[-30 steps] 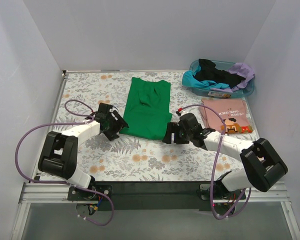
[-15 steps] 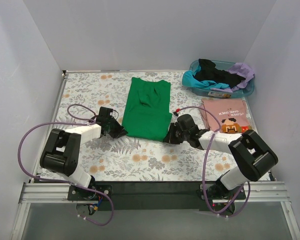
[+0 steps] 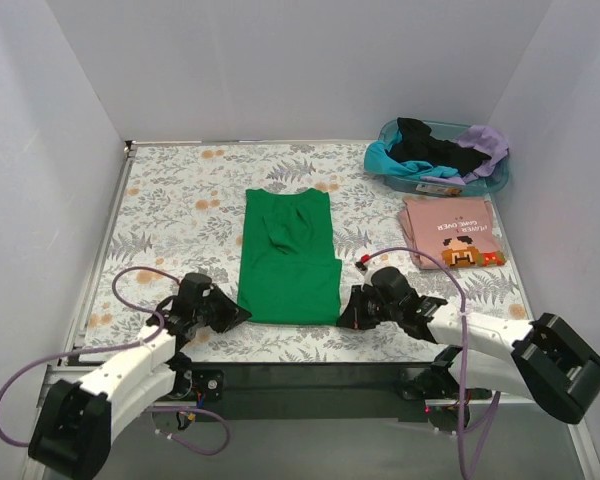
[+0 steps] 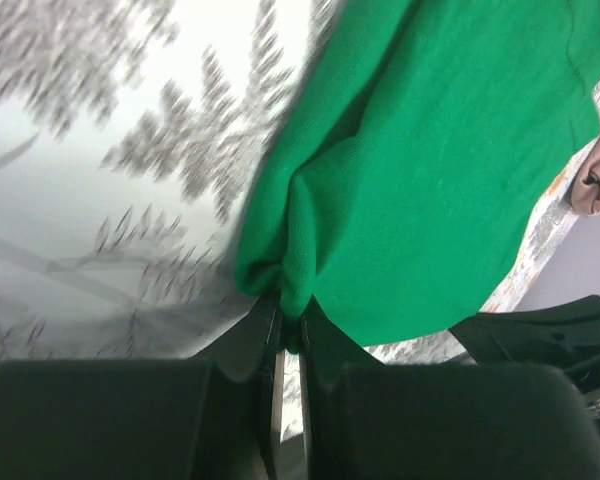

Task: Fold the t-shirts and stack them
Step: Fold the tshirt

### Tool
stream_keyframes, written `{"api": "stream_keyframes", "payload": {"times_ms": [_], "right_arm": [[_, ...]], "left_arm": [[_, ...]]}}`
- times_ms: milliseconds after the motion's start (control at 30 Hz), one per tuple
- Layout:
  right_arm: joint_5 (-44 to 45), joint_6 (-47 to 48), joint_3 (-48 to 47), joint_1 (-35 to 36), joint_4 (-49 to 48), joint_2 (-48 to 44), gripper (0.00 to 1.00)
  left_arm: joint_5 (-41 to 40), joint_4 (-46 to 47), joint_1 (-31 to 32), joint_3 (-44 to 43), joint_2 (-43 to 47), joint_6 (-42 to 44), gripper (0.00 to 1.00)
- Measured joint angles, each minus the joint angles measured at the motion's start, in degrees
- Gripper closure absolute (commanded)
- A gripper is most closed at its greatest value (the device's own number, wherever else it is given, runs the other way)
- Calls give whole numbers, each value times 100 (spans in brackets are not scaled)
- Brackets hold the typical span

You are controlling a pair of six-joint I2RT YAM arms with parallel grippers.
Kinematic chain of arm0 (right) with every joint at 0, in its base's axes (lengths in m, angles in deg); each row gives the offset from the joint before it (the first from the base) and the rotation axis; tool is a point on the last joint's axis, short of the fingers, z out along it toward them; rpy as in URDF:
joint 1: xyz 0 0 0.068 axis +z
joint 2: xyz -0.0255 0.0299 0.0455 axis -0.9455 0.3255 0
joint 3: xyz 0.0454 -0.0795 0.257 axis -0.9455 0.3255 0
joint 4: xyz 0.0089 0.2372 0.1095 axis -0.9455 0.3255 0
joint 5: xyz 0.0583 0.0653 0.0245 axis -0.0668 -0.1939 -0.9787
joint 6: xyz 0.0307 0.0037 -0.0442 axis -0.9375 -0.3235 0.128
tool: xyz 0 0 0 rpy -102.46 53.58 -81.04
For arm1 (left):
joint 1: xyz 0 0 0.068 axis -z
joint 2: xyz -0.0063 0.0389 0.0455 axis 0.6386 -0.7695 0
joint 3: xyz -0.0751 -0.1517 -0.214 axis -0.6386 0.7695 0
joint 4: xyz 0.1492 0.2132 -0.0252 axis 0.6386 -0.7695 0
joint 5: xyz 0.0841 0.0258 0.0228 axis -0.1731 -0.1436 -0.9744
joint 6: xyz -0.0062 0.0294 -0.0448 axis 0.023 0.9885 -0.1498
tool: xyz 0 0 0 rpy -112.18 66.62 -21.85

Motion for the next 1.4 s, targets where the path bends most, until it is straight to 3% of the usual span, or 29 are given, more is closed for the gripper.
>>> {"api": "stream_keyframes", "payload": {"times_ms": [200,367,533,733,967,1400], "right_arm": [[256,-48,-26,496,726,-881,99],[573,87,-564,511,1388,-1029,99],[933,420,-1495,435,1858,-927,99],[946,984,-2594,-164,2070,-291,99],[450,1554,-3698,-925,2177,610,99],[-721,2033,-5344,-1878,2153,2404,99]], "left_arm": [[-20,-1123,111,245,1816,-356,100],[-151,-1628,140,-313,2059,-428,100],[-433,-1808,140,-1123,1325,-439,100],[-846,-1917,140,-2155,144,-382,100],[-1399,-2013,17,-3519,-968,-267,100],[-1456,-1338,-649,-5123,-2959,249,100]]}}
